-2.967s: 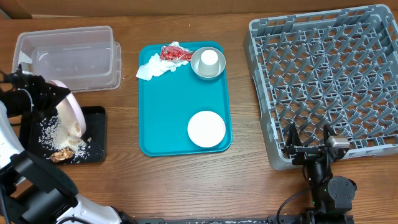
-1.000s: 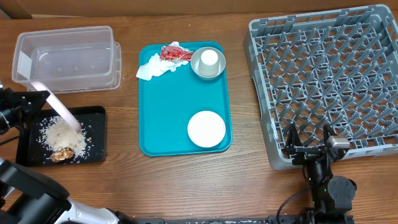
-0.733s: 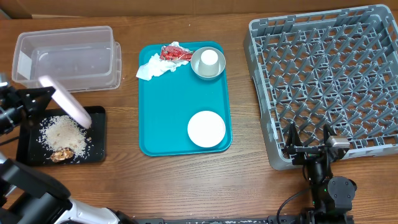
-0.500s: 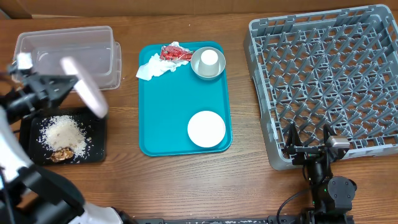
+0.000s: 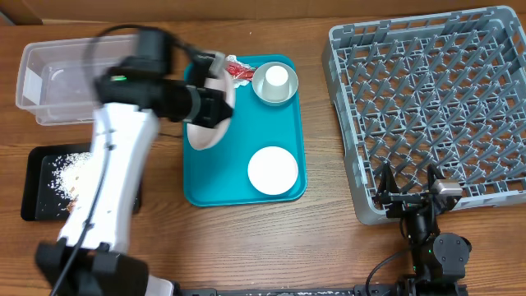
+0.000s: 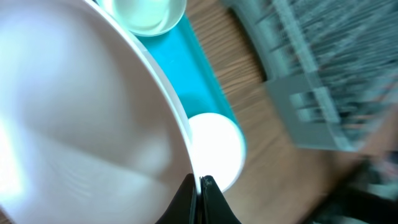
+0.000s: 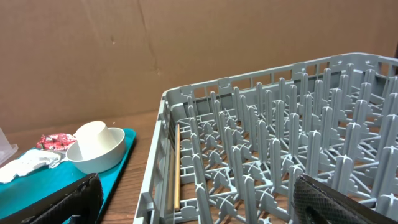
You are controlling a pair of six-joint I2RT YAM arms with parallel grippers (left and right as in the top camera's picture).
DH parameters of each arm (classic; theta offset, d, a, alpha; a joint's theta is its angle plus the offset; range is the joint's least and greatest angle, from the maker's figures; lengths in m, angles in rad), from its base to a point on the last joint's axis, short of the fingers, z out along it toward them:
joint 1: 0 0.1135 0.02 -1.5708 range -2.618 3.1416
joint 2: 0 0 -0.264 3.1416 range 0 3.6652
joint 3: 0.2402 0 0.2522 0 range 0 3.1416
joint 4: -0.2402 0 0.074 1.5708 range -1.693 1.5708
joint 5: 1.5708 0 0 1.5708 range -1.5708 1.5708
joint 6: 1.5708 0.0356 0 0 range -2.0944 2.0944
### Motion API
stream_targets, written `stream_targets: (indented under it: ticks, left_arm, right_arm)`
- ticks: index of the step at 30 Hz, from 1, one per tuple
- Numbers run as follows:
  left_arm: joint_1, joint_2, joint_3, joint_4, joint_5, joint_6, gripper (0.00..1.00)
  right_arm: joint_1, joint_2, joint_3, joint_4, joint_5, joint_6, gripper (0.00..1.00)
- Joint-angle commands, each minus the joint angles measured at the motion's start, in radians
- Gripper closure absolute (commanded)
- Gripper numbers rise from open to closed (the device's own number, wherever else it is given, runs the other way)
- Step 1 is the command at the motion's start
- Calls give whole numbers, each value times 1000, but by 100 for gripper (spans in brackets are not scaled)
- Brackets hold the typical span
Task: Sort waste into correct bins and load items into the dishwasher
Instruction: 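Return the empty plate to the teal tray and release it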
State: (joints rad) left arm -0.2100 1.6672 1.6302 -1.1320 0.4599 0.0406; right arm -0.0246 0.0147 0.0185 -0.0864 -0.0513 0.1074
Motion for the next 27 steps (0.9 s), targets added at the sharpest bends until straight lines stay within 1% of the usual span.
stream_targets:
  ticks: [1,3,7,14,20,21,25,27]
  left_arm:
    - [-101,77,5,29,-288,-123,96]
    - [-149,128,5,50,-338,-163,96]
    - [-188,214,5,69,-312,-209,96]
    - [-204,316,5,29,-302,-256,96]
    - [-203,340,5,-2,-301,-274,96]
    - [-203,339,5,-8,-302,-278,95]
    - [-203,339,5,-32,-302,-281,83]
    - [-203,338,6,-40,-302,-281,74]
  right_arm:
    - [2,-12,-10,6,6,-3,0]
    - [2,-12,-10,6,6,-3,0]
    - [2,-12,-11,6,6,-3,0]
    - [2,-12,-10,6,6,-3,0]
    - [2,-12,-10,6,6,-3,0]
    - [2,-12,-10,6,6,-3,0]
    - [2,-12,-10,6,6,-3,0]
    - [2,-12,-10,6,6,-3,0]
